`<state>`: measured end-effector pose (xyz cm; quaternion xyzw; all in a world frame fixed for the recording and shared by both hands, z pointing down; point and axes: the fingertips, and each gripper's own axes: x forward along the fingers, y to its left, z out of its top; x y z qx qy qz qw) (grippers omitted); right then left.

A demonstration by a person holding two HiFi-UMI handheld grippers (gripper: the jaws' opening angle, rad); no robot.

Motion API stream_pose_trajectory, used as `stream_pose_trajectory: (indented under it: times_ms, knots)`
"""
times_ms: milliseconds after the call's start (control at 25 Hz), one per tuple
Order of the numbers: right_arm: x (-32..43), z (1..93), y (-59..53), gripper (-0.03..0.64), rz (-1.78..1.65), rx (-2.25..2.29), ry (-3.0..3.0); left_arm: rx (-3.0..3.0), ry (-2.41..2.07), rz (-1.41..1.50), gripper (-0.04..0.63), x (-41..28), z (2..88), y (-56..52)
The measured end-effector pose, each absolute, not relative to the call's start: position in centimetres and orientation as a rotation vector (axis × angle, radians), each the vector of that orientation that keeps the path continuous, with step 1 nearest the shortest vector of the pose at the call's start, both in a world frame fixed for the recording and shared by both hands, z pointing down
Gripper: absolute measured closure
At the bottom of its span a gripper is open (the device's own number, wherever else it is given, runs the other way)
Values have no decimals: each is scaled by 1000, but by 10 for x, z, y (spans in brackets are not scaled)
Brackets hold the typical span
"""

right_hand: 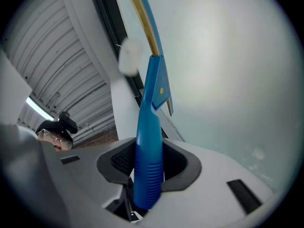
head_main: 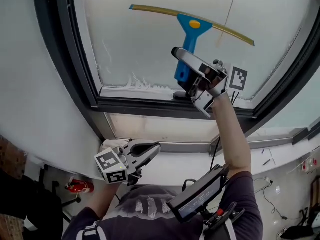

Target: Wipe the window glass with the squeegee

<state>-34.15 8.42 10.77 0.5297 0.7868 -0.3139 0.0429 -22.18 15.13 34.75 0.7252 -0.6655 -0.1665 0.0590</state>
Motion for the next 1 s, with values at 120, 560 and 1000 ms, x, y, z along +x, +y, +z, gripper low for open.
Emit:
stream_pose_trajectory:
  times_ms: [120,560,1000]
  knots:
    - [-342,78,65,486,-904,1628,2399,2218,-2020,-496,589,-220,340,141]
    - [-342,15,39,486,-742,1779,2322,2161,-2112,-490,589,-224,340,115]
    - [-354,8,30,486,-803,1886,2309,2101,-2196,-509,589,-234,343,90]
